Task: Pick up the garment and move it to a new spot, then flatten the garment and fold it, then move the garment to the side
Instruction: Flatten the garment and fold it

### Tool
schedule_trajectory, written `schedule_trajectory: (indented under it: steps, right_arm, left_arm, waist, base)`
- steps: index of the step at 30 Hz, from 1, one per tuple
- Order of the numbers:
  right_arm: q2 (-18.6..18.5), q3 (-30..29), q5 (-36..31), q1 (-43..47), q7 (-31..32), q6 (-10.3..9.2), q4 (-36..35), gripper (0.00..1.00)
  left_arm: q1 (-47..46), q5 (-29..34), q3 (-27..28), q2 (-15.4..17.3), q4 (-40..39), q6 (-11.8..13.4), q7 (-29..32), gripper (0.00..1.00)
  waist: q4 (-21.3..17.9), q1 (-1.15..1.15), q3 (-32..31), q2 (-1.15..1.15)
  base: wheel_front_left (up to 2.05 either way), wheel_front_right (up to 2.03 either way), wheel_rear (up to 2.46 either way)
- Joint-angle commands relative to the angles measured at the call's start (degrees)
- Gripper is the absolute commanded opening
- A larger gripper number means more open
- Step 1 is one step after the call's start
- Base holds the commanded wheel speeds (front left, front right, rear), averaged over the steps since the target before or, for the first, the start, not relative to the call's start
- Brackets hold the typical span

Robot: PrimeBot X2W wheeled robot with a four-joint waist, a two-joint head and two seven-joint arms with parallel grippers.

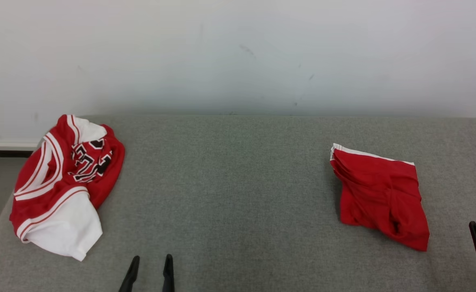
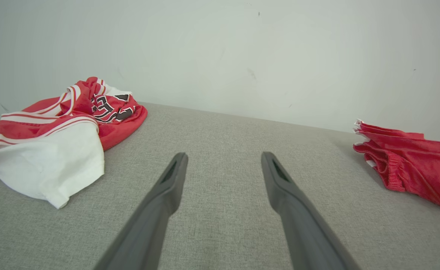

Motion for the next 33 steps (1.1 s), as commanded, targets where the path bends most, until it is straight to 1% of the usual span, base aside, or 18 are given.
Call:
schedule_trajectory:
  steps: [1,4,5,6,7,8,13,16,22,27,33]
  right_arm:
    - [-0.2,-0.4,-0.8,0.3,-1.2,-0.12,1.0,1.00]
    - [-0.2,-0.6,-1.8,-1.9,-2.8,-0.12,3.0,1.00]
    - [-0.3,-0.4,-2.0,-3.1,-3.2,-0.12,3.9,0.96]
    - [-0.1,0.1,-2.0,-4.2,-3.3,-0.12,4.9,0.54]
    - [-0.2,0.8,-2.2,-5.3,-3.1,-0.12,6.0,0.20]
    - [-0.5,1.5,-2.4,-6.6,-2.8,-0.12,7.3,0.00]
    - [-1.2,5.4,-2.7,-14.1,-2.1,-0.12,15.4,0.00]
    - [-1.0,8.0,-3.3,-18.3,-2.7,-0.12,20.7,0.00]
    - [0.2,13.3,-1.7,-24.4,-4.0,-0.12,29.6,0.00]
    - [0.2,19.0,-0.2,-27.1,-5.2,-0.12,32.5,0.00]
    - [0.5,26.2,3.4,-27.1,-6.9,-0.12,31.1,0.00]
  left_arm:
    - [0.4,0.7,0.3,0.2,-0.2,-0.2,0.0,1.00]
    - [-0.3,1.0,0.5,0.2,-0.5,-0.5,0.0,1.00]
    - [-0.7,1.2,0.4,0.2,-0.4,-0.6,0.0,1.00]
    - [-1.1,1.4,0.4,0.2,-0.3,-0.8,0.0,1.00]
    - [-1.5,1.6,0.3,0.2,-0.2,-0.8,0.0,1.00]
    - [-1.8,1.8,0.2,0.2,-0.1,-1.0,0.0,1.00]
    - [-4.0,2.1,-0.5,0.2,0.3,-1.5,0.0,1.00]
    - [-5.0,2.1,-0.9,0.2,0.7,-1.8,0.0,1.00]
    - [-6.1,1.2,-1.8,0.2,1.2,-1.6,0.0,1.00]
    - [-6.5,0.4,-2.4,0.2,0.8,-1.1,0.0,1.00]
    - [-6.0,-0.2,-2.4,0.2,0.6,-0.5,0.0,1.00]
  waist:
    - [0.2,0.01,0.4,0.00]
    - [0.5,0.01,1.6,0.00]
    - [0.6,0.01,2.2,0.00]
    - [0.7,0.01,2.7,0.00]
    - [0.9,0.01,3.3,0.00]
    - [1.1,0.01,3.8,0.00]
    - [2.7,0.01,6.7,0.00]
    - [3.7,0.01,7.8,0.00]
    - [5.5,0.01,9.1,0.00]
    - [6.6,0.01,9.0,0.00]
    - [7.4,0.01,7.8,0.00]
  base:
    - [0.00,0.00,0.00]
    - [0.00,0.00,0.00]
    - [0.00,0.00,0.00]
    - [0.00,0.00,0.00]
    - [0.00,0.00,0.00]
    - [0.00,0.00,0.00]
    - [0.00,0.00,0.00]
    - [0.00,0.00,0.00]
    - [0.00,0.00,0.00]
    - [0.00,0.00,0.00]
    - [0.00,0.00,0.00]
